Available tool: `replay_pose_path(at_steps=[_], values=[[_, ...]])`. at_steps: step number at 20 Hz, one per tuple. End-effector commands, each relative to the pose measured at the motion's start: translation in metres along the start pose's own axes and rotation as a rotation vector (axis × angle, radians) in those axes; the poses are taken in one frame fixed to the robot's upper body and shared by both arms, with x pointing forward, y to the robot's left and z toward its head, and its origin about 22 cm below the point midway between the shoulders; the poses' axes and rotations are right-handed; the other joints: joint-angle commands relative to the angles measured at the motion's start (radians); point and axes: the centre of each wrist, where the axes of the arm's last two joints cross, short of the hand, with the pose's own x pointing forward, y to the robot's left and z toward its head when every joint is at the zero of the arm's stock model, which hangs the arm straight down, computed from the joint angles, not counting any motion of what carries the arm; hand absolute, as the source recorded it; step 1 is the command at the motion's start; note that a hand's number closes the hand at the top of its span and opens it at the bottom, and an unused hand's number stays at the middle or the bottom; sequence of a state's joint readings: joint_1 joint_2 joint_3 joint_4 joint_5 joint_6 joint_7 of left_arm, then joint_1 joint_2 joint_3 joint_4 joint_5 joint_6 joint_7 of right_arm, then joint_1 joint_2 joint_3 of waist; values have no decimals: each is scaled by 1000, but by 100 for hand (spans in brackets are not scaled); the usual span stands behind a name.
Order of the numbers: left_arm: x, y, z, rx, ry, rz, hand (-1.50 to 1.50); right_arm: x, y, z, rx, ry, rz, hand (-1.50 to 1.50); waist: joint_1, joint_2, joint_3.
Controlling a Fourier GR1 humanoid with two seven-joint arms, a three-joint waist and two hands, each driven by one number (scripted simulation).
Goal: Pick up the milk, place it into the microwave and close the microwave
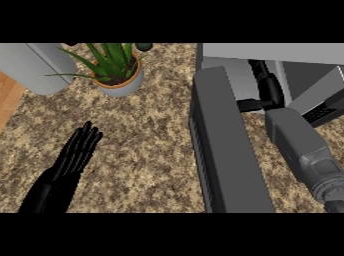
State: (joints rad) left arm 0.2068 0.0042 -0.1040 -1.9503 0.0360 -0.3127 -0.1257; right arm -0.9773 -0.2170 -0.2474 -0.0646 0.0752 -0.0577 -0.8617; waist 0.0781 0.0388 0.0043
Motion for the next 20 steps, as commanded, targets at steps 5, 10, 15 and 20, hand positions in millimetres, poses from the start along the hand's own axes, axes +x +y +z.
replay_pose_path(at_steps=[5, 10, 15, 20], values=[[-9, -13, -20, -173, 51, -20, -150, -29, -16, 41, 40, 11, -117, -150, -45, -21, -2], [-25, -19, -35, -275, 57, -64, 150, -48, -4, 71, 56, -20, -125, -150, -57, -27, -2], [-36, -37, -36, -284, 135, -30, 150, -55, -17, 87, 99, -13, -148, -150, -85, -42, -5], [-73, -50, -43, -334, 166, -152, 150, -67, -33, 121, 86, -9, -143, -150, -94, -42, -5]])
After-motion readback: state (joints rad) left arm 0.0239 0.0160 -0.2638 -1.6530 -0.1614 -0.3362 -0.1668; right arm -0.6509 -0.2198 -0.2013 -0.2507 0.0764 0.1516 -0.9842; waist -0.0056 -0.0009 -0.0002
